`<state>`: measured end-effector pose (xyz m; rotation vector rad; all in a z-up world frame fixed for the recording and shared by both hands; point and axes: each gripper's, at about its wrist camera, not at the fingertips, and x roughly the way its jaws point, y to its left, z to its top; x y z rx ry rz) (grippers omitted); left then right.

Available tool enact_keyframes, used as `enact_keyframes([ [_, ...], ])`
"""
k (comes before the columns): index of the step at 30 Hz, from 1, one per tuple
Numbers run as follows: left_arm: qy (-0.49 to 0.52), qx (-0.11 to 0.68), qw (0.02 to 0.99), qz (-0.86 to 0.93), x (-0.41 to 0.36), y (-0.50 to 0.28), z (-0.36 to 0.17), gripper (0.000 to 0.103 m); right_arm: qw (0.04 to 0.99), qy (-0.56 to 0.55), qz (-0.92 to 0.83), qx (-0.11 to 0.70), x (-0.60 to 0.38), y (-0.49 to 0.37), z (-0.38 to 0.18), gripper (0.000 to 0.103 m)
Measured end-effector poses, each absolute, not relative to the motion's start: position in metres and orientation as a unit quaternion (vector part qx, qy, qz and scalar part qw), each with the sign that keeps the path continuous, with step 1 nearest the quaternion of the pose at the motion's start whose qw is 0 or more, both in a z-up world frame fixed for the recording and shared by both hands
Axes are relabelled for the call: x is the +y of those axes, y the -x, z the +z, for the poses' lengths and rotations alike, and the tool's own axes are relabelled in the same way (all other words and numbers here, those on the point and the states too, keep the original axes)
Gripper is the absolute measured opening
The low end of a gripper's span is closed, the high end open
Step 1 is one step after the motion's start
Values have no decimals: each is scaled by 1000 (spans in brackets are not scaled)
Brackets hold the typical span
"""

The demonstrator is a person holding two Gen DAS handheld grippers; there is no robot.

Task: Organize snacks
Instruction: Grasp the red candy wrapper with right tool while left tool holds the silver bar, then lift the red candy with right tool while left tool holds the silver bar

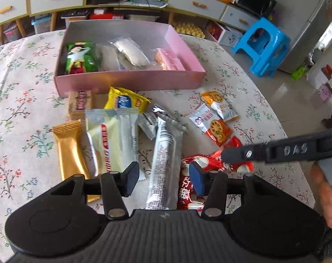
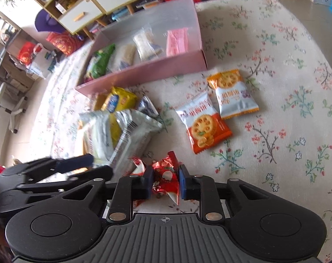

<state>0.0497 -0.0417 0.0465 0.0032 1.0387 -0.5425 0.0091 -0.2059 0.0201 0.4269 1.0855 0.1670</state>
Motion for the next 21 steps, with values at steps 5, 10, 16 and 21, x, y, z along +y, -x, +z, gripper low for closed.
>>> enact_keyframes([
  [5,-52,491,831,-255,-58,-46,35,42,842,-202,61,496,-214,-8,29,13],
  [10,-120,488,830,-242,-73,-44,19,38,846,-201,56,490,-216,-7,31,13],
  [16,-140,486,828,-242,-74,-38,22,26,855,-196,50,478,-219,-4,37,13],
  [21,-122,488,828,-249,-67,-34,33,26,858,-198,49,472,-220,-3,41,13],
])
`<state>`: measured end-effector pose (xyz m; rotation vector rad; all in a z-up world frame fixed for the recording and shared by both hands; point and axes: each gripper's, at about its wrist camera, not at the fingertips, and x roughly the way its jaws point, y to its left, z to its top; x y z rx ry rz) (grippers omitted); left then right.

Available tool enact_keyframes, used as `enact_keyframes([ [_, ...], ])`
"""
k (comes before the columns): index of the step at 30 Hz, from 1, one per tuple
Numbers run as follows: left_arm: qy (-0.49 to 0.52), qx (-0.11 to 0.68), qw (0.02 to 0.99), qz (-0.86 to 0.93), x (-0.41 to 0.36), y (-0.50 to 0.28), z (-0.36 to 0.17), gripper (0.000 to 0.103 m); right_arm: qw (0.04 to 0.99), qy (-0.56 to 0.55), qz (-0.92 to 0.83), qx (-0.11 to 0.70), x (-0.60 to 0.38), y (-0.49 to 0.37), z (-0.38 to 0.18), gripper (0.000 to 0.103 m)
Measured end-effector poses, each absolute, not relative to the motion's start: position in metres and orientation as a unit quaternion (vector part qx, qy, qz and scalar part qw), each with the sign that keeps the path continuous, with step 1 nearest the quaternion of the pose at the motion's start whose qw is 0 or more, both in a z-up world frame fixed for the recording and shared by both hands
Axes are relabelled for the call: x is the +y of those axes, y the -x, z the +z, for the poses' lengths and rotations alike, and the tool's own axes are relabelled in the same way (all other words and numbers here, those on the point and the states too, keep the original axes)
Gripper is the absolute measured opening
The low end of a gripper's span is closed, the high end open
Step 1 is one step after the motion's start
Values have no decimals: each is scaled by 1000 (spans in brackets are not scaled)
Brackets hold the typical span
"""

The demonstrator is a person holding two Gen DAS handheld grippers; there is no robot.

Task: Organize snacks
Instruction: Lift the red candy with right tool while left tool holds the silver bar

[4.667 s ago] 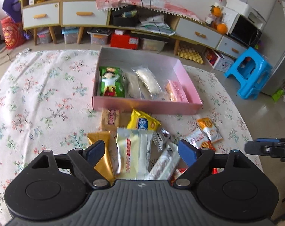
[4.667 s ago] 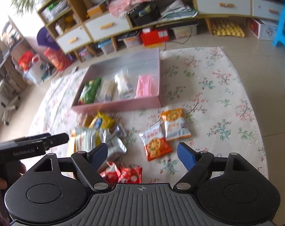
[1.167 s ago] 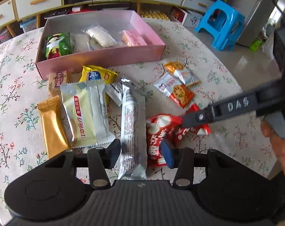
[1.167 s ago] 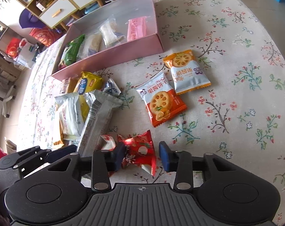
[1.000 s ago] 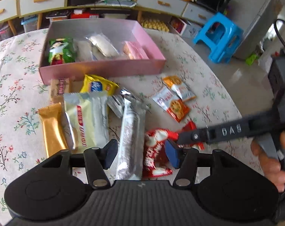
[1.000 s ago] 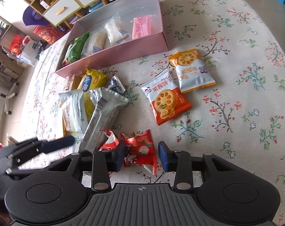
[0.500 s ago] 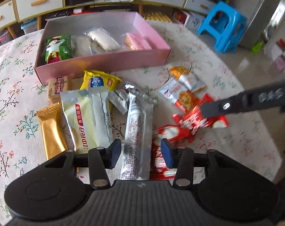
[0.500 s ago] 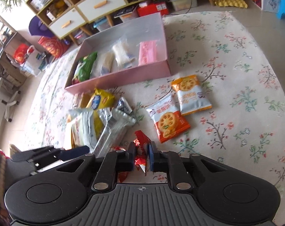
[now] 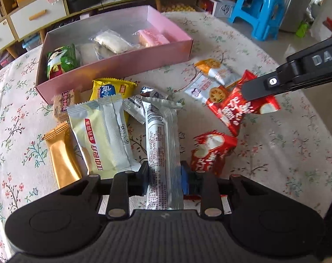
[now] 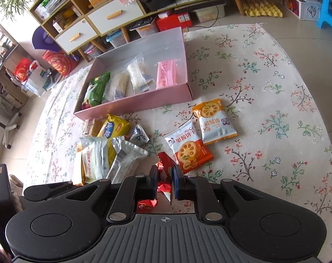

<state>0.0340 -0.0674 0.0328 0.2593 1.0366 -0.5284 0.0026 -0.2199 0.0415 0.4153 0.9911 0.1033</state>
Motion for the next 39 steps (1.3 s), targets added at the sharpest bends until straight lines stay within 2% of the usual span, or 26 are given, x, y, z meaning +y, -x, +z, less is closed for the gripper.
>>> enact_keyframes([
  [21,-19,447,859,-250,-45,-41,75,26,871,-219,34,438,-235,0,57,13],
  [23,-9,443,862,-246,-42,-44,78,26,874,-222,34,432,-237,0,61,9],
  [24,-5,440,864,-244,-41,-46,80,26,874,-224,33,429,-238,-1,63,3],
  [39,37,425,874,-234,-26,-58,92,26,879,-247,37,407,-247,-3,71,3],
])
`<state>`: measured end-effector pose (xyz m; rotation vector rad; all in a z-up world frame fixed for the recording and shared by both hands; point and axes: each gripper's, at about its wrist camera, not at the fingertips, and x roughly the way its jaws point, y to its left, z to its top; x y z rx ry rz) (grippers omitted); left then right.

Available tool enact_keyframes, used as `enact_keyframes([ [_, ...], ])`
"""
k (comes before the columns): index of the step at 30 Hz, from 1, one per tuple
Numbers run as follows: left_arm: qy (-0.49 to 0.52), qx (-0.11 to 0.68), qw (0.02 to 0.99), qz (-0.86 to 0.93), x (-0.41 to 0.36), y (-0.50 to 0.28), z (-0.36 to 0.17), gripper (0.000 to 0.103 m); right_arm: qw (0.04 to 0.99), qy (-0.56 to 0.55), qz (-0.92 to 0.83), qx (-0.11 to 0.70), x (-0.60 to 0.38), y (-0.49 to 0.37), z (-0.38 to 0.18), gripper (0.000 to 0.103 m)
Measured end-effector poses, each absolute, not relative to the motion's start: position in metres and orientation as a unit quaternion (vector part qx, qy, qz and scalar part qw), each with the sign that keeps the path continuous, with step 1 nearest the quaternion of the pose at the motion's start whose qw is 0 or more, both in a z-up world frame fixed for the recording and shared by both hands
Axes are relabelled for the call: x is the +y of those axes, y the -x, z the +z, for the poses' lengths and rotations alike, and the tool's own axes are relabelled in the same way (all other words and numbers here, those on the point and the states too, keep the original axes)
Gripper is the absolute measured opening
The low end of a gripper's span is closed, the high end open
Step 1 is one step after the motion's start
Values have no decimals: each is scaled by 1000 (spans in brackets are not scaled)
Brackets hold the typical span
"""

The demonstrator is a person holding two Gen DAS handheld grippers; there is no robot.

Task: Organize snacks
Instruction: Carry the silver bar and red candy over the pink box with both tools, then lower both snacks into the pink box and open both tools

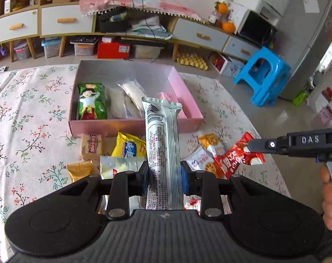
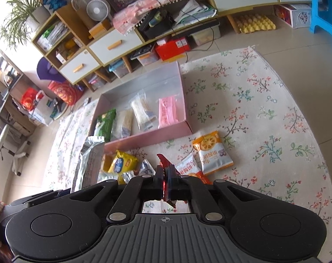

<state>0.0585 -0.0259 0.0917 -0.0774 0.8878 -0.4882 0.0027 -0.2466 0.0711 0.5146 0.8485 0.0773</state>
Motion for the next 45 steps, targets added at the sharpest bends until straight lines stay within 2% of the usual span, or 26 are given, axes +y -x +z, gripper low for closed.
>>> enact_keyframes([
  [7,65,419,878,-221,-16,-75,99,26,883,-262,38,389,-254,-13,80,3],
  [17,114,406,885,-198,-23,-141,107,26,887,-278,43,365,-251,-70,91,3],
  [30,90,428,885,-157,-43,-188,67,26,867,-339,26,365,-232,-127,56,4],
  [36,82,418,892,-150,-34,-180,73,35,863,-330,25,381,-228,-130,50,19],
  [42,89,414,894,-147,-24,-168,87,41,874,-300,18,381,-224,-113,69,28],
  [45,76,425,893,-125,-18,-159,95,47,878,-282,11,387,-221,-103,79,43],
])
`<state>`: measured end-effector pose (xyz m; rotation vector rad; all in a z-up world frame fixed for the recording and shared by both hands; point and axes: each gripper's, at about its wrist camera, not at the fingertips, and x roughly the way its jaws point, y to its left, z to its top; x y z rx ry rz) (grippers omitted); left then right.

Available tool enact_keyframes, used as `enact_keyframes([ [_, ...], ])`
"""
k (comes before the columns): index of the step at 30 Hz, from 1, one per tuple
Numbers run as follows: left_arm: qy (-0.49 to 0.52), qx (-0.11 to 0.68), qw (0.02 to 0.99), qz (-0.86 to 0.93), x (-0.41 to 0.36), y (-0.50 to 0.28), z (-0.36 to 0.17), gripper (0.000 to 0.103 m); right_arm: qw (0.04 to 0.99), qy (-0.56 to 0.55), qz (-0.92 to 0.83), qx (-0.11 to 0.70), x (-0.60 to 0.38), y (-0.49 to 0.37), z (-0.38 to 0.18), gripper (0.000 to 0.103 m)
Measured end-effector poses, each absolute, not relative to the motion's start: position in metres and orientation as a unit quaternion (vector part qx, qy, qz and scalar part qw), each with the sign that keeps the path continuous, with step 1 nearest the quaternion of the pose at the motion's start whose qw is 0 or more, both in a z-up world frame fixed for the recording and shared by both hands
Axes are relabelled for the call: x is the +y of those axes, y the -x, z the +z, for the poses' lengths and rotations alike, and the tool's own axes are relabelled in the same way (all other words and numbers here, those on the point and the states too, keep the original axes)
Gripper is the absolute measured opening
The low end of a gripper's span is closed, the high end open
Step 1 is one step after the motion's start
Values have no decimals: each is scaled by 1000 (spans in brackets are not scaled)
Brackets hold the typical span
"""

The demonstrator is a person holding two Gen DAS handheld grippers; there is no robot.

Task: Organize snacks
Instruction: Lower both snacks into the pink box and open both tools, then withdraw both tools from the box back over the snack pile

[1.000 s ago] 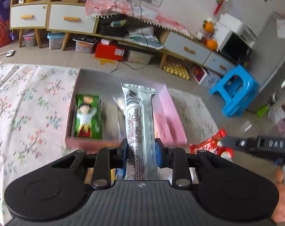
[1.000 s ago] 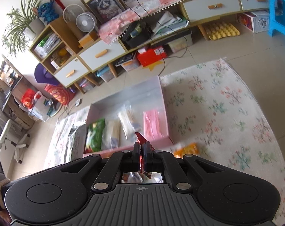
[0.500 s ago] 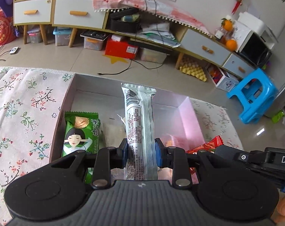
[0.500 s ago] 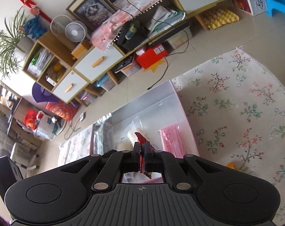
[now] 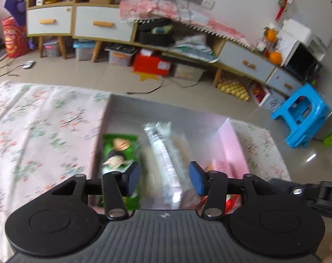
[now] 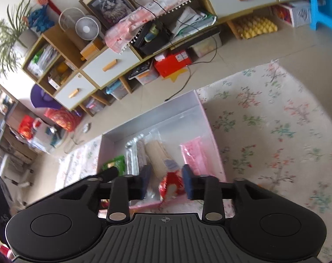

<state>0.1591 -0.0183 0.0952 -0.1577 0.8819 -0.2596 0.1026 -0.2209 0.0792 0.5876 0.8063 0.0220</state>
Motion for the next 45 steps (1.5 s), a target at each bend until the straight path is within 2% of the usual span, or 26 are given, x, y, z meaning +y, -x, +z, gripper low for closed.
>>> enact_keyframes([
  [2,78,430,892,-117,-13,-151,100,51,881,-277,19,384,-219,-92,87,44],
  [3,81,432,891,-115,-10,-145,103,57,881,-275,24,384,-218,-87,90,49],
  [4,82,435,889,-115,-8,-141,105,60,882,-271,29,384,-217,-81,94,58],
  [6,79,433,890,-121,-3,-130,110,61,891,-248,35,379,-213,-70,101,71],
  [9,75,421,895,-124,3,-116,117,69,908,-194,35,371,-205,-53,108,71],
  [22,101,434,887,-121,34,-84,110,74,905,-198,24,376,-235,-6,99,75],
  [31,101,473,864,-141,26,-83,85,75,870,-162,51,463,-206,-16,58,75],
  [36,52,478,862,-161,5,-74,72,75,853,-145,68,497,-189,-16,40,75],
  [45,0,476,863,-170,-13,-72,54,79,807,-206,81,548,-181,-11,7,75],
])
